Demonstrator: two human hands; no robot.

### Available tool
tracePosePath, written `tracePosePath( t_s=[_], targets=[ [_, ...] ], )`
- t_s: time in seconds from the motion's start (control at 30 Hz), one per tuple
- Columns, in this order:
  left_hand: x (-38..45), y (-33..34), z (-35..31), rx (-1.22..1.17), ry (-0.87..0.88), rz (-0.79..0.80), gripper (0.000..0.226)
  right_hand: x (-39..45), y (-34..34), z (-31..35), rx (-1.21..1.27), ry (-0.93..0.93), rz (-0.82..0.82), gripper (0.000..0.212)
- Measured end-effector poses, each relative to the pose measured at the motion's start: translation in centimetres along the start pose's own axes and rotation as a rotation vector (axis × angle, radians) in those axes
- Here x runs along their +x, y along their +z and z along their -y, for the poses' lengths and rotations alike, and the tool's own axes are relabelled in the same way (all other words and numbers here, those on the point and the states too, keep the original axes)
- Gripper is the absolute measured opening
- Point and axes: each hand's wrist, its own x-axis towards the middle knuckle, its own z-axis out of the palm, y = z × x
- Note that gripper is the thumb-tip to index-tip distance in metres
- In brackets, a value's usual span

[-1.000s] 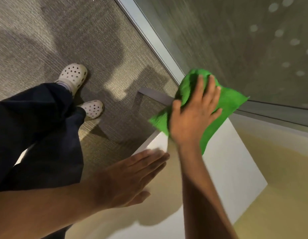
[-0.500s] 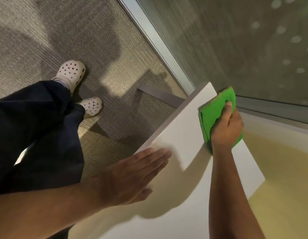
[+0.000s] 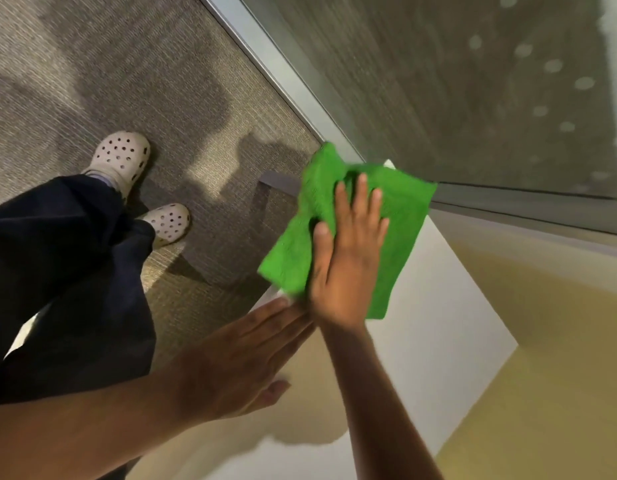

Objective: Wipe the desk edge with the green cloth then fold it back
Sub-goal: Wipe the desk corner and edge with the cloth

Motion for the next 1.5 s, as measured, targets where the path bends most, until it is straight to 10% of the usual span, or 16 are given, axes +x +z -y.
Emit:
tracePosePath(
  t_s=[0.27,0.67,1.1,1.3,1.5],
  targets=[
    [0.2,-0.5,-0.2,-0.006,0.008,0.016,0.089,5.8,-1.7,-1.3,-0.091,0.009,-0.042,0.055],
    [-0.1,0.3,-0.1,-0.078,0.015,0.065,0.086,9.0,-2.7,-2.0,-0.091,0.806,-0.278,0.048],
    [-0.1,0.6,0.1,-0.011,0.028,0.019,0.091,0.0,-0.6,1.0,-0.027,-0.237,0.124,0.07],
    [-0.2,0.1,-0.2,0.014,0.024,0.04,0.087,7.0,-1.8,-0.3,-0.073,0.067,-0.065,0.097],
    [0.2,-0.5,0.2,0.033,0.046,0.043,0.088,10.6,-2.8,-0.8,-0.079,0.252,-0.094,0.035]
  ],
)
